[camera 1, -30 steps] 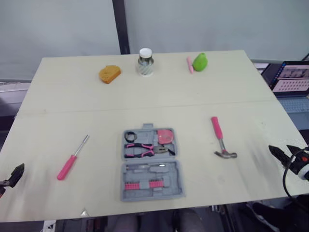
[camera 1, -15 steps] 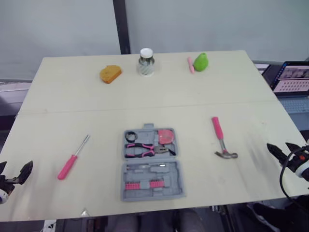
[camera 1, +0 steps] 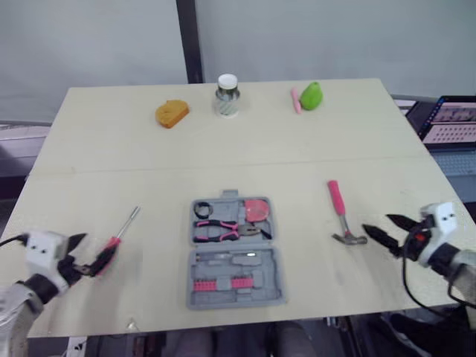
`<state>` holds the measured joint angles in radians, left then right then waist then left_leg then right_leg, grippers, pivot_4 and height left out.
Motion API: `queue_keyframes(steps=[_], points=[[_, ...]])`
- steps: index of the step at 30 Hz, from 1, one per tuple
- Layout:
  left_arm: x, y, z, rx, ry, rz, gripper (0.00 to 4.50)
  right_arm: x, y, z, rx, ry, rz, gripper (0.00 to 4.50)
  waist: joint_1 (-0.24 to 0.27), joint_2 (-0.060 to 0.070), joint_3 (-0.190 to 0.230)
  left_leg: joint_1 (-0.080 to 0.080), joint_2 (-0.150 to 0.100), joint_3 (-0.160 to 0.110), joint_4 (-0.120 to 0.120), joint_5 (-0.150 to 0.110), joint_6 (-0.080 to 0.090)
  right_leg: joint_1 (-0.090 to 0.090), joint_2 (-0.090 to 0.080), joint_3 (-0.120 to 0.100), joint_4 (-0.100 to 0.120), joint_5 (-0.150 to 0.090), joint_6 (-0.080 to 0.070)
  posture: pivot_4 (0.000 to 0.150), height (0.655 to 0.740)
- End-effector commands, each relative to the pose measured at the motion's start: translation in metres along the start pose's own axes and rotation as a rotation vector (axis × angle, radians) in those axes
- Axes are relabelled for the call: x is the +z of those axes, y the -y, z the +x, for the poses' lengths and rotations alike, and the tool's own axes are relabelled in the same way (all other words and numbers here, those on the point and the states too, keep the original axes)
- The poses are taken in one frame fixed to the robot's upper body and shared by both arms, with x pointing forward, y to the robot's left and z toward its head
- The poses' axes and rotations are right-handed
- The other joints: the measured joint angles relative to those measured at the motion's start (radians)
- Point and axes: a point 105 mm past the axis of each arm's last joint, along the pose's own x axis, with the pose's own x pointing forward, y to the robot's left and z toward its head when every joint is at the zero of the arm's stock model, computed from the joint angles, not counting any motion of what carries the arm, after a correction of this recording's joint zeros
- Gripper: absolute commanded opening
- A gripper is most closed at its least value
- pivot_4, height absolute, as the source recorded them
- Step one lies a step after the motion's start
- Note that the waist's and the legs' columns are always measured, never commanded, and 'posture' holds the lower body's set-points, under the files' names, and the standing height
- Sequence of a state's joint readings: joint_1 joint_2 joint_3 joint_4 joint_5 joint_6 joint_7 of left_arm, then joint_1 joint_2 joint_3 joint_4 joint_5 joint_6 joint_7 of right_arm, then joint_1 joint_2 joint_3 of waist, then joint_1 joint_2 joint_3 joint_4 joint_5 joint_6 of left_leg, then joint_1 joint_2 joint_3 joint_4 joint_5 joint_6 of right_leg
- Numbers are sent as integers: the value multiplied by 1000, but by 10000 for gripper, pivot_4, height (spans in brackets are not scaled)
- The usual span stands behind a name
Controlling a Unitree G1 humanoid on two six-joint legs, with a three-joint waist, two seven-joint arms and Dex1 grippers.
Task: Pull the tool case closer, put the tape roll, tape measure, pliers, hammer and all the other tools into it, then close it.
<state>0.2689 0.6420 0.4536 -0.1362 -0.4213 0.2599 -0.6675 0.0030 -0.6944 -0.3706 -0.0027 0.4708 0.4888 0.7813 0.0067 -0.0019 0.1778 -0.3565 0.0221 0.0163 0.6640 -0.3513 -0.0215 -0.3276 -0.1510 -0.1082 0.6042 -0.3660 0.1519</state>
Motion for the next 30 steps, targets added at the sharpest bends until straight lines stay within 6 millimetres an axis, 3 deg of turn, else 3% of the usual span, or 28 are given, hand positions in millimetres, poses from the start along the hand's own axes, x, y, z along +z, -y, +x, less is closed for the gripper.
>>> queue_keyframes(steps=[1,7,10,12,13,20,30], points=[[21,35,19,-178,39,94,45000,1,-11,10,-42,-70,-32,44512,4,0,0,0,0,0,0,0,0,0,0,0,0,0,0,1500,7400],[62,104,51,-540,160,226,45000,6,-11,18,-160,-158,-4,44512,18,0,0,-1,0,0,2,0,0,0,0,0,1,0,0,1500,7400],[80,129,59,-661,215,269,45000,10,-8,20,-191,-169,-1,36257,17,1,0,-1,0,0,2,0,0,0,0,0,2,0,0,1500,7400],[90,144,63,-728,242,301,45000,10,-8,20,-203,-183,5,27089,17,1,0,-1,0,-1,1,0,0,-1,1,0,2,0,0,1500,7400],[94,150,65,-756,255,318,45000,10,-7,20,-212,-191,-1,27089,17,1,0,-1,0,-1,1,0,0,-1,1,0,2,0,0,1500,7400],[109,185,69,-887,323,361,45000,6,-13,20,-221,-241,14,27089,17,1,0,-2,-1,-1,2,0,0,-1,1,0,2,0,0,1500,7400],[104,197,73,-917,324,392,45000,-4,-21,34,-269,-278,33,27089,18,1,0,-2,-1,-1,2,0,0,-1,1,0,2,0,0,1500,7400]])
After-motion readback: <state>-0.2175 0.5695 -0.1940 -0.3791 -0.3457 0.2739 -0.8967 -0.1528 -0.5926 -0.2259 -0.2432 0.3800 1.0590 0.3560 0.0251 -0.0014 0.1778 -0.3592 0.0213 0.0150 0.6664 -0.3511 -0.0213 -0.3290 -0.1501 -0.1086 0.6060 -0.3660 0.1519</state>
